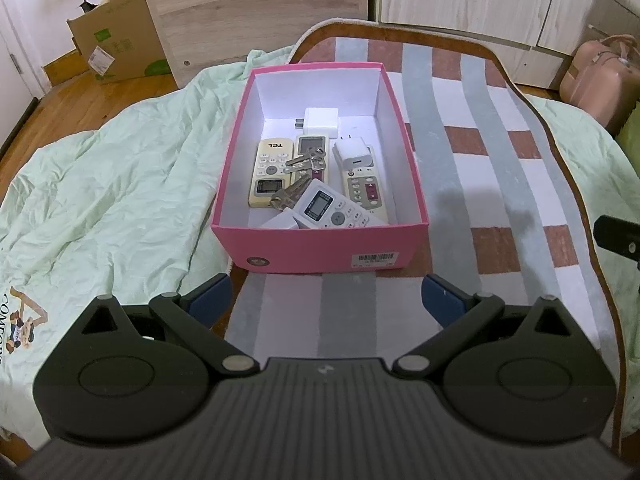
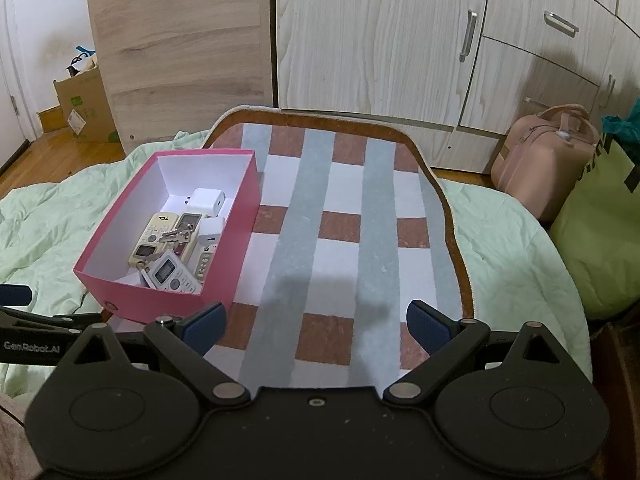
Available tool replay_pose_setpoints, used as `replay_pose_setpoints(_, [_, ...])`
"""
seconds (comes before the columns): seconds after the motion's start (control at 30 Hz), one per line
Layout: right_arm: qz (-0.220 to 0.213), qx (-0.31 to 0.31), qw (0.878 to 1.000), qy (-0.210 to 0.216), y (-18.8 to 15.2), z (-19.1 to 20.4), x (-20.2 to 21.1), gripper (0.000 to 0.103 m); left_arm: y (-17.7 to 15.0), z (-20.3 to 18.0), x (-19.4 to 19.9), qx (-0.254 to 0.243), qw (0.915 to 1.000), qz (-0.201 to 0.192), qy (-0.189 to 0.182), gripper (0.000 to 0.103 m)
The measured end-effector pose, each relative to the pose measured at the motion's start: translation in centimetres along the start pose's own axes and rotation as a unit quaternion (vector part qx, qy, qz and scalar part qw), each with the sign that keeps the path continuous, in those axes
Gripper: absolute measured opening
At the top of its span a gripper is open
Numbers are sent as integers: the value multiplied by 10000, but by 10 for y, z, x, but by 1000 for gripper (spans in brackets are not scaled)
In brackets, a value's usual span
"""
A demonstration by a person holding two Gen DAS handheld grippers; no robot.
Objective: Organize rigid objects
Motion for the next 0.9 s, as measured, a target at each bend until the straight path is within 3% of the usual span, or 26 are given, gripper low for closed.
replay_pose_setpoints(0.9, [0,40,10000,-59,-1,0,-1,98,-3,-1,7,-6,9999,-109,-20,102])
Point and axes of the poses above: each gripper's, at about its wrist camera, not at the fingertips, and x roughly against the way its jaws point, z to its left, y to its top, the point moved 5 cm from there along -x, roughly the way its jaws point, and after that the axes turned 9 degrees about -y, right-handed, at the moved point
